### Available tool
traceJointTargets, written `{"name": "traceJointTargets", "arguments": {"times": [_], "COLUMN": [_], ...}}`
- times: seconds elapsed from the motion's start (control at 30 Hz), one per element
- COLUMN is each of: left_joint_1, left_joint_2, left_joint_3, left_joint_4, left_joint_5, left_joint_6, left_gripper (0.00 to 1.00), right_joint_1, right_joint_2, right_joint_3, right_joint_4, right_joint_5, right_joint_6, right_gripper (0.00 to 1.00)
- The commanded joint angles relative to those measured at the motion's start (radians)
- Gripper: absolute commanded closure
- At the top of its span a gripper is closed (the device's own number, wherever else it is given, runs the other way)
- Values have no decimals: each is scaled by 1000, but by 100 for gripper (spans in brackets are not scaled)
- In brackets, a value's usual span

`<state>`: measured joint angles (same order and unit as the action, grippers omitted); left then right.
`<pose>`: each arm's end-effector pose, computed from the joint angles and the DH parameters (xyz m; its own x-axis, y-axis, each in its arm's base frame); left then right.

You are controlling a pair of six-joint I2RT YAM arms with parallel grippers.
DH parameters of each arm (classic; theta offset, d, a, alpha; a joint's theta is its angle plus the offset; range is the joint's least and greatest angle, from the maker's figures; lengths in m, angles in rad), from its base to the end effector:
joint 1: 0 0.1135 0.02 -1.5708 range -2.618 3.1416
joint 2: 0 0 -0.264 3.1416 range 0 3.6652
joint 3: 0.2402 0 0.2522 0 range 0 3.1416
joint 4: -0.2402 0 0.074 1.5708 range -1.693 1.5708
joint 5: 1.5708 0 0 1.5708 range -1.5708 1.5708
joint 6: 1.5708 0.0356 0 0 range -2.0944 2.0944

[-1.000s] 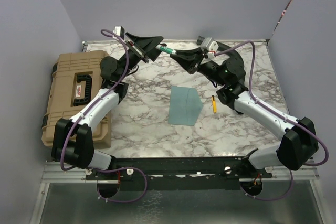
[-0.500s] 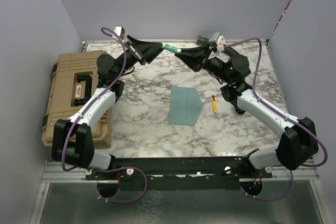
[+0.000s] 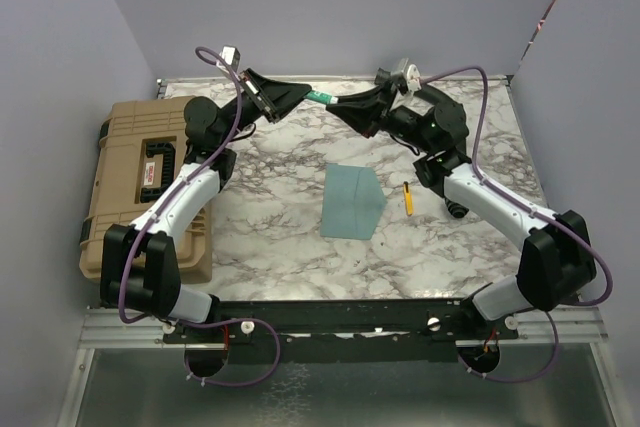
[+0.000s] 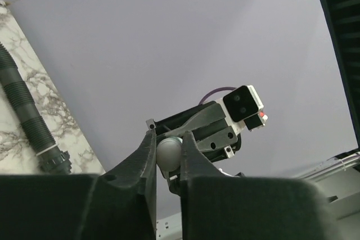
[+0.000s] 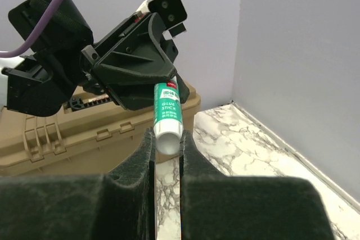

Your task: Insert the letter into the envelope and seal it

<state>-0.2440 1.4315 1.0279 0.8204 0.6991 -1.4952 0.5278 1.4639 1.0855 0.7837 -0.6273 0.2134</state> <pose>0.3096 -0.1007 0.3749 -0.7241 -0.6063 -0.3288 0.4488 -0.0522 -0.8921 0.2799 0.1873 0.3818 0.1479 0.2847 -0.9472 -0.9261 0.3760 -0.0316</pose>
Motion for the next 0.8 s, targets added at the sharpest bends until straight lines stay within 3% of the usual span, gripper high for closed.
{"name": "traceJointTargets", "arguments": {"times": [0.0, 0.07, 0.1, 0.2, 0.3, 0.57, 0.77], "left_joint_1": [1, 0, 1, -4, -10, -44, -85], "left_joint_2": [1, -2, -4, -16, -19, 12, 27], "left_joint_3": [47, 47, 47, 47, 49, 5, 1], "left_joint_4": [-5, -6, -7, -2, 15, 258, 272], "left_joint_5": [45, 43, 40, 16, -12, -138, -172], "left_joint_6": [34, 29, 23, -16, -72, -338, -353], "left_gripper": [99, 100, 100, 100, 100, 100, 100], "right_joint_1": [-8, -8, -8, -6, -6, 10, 17], "right_joint_2": [34, 45, 50, 64, 99, 183, 191], "right_joint_3": [49, 68, 76, 69, 76, 142, 163], "right_joint_4": [34, 29, 35, 152, 274, 450, 460], "right_joint_5": [-19, -27, -36, -59, -89, -64, -68], "right_joint_6": [32, 26, 26, 34, 71, 108, 94], "right_gripper": [99, 99, 93, 60, 44, 43, 43]}}
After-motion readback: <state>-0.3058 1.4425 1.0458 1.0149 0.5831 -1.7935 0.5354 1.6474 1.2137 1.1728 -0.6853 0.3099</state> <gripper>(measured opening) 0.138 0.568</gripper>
